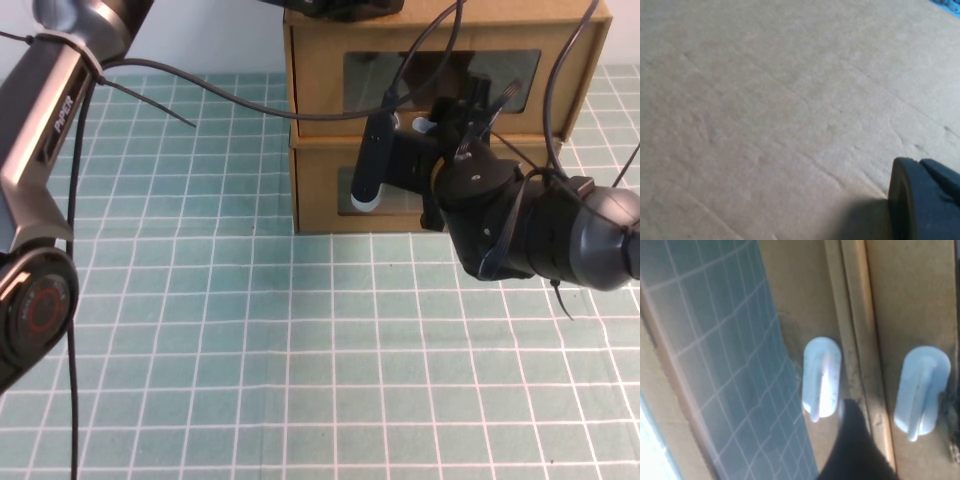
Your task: Open the shoe box
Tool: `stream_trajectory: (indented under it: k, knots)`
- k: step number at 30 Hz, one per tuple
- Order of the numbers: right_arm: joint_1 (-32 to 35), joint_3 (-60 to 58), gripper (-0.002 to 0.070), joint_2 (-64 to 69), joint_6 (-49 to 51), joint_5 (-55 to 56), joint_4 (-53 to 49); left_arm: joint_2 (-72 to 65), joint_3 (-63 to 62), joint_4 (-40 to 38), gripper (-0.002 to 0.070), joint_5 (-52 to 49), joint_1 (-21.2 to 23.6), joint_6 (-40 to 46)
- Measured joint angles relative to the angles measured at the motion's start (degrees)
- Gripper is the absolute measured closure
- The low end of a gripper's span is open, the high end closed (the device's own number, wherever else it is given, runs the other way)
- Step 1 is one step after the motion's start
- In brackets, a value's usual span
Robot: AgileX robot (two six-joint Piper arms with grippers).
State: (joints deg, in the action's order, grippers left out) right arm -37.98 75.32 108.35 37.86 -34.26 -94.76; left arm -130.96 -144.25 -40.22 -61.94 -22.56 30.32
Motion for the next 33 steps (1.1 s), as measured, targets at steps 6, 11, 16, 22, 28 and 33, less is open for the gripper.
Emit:
stream_trajectory:
  k: [6, 11, 16, 22, 28, 33]
  knots:
    - [0.5, 0.0, 0.0295, 0.1, 0.0, 1.0, -0.4, 0.0, 0.0, -0.1, 0.0682, 0.0, 0.0, 0.0]
    - [0.5, 0.3, 0.0294, 0.9, 0.0, 1.0, -1.0, 0.0, 0.0, -0.3, 0.0682, 0.0, 0.1, 0.0]
    - [0.4, 2.8, 0.0293, 3.0, 0.0, -0.8, -0.6, 0.0, 0.0, -0.3, 0.0682, 0.3, 0.1, 0.0]
    - [-0.2, 5.2, 0.029, 4.3, -0.4, -2.5, 1.6, 0.0, 0.0, -0.2, 0.0682, 0.4, 0.3, 0.0]
    - [-0.4, 5.4, 0.0307, 4.5, 0.4, -2.9, 1.8, 0.0, 0.0, -0.1, 0.0682, 0.5, 0.4, 0.1]
    - [-0.4, 5.4, 0.0307, 4.5, 0.4, -3.0, 1.8, 0.0, 0.0, -0.1, 0.0682, 0.5, 0.4, 0.2]
